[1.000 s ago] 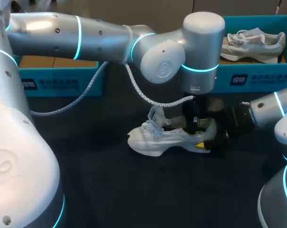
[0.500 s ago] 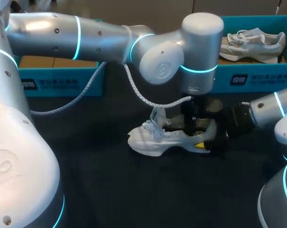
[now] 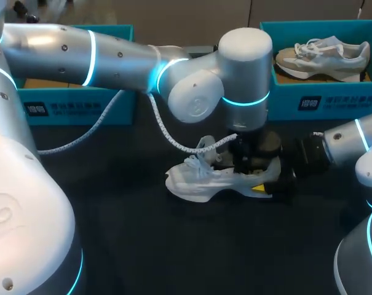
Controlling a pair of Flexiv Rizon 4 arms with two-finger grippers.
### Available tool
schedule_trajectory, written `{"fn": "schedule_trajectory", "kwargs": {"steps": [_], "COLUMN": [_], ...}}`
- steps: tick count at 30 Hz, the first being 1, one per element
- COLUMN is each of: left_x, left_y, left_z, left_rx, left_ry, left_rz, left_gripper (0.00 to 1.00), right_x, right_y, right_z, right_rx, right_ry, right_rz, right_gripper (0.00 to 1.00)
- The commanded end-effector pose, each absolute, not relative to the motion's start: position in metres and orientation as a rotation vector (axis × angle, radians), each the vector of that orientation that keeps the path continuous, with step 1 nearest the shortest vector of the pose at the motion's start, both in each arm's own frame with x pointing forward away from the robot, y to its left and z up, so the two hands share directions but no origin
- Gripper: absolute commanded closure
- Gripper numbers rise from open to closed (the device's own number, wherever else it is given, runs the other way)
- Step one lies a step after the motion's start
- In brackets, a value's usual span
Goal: Take the shoe out of the shoebox, open the shoe tongue, remove and reinsert the insole, then place the shoe into the shoebox
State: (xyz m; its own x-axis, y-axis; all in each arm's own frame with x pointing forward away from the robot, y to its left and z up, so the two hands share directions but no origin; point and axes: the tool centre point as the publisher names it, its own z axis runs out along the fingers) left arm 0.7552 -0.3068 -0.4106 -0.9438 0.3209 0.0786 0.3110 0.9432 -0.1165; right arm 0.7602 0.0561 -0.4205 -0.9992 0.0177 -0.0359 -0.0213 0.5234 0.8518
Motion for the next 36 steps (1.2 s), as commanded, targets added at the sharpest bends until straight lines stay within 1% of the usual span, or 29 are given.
{"fn": "schedule_trajectory", "kwargs": {"steps": [1, 6, 19, 28, 36], "left_x": [0.753, 0.755, 0.764, 0.766, 0.768], "left_y": [-0.308, -0.309, -0.293, -0.284, -0.282], "left_z": [-0.437, -0.437, -0.396, -0.378, -0.374], "left_rx": [-0.499, -0.500, -0.482, -0.506, -0.545], "left_ry": [-3.010, -3.009, -2.964, -2.907, -2.847], "left_rz": [0.137, 0.127, 0.166, 0.206, 0.240], "left_gripper": [1.00, 1.00, 1.00, 1.00, 1.00], "right_x": [0.758, 0.758, 0.758, 0.758, 0.758], "right_y": [0.060, 0.060, 0.060, 0.060, 0.060], "right_z": [-0.424, -0.424, -0.424, -0.424, -0.424], "right_rx": [-0.003, -0.003, -0.003, -0.003, -0.003], "right_ry": [2.709, 2.709, 2.709, 2.709, 2.709], "right_rz": [1.509, 1.509, 1.509, 1.509, 1.509], "right_gripper": [1.00, 1.00, 1.00, 1.00, 1.00]}}
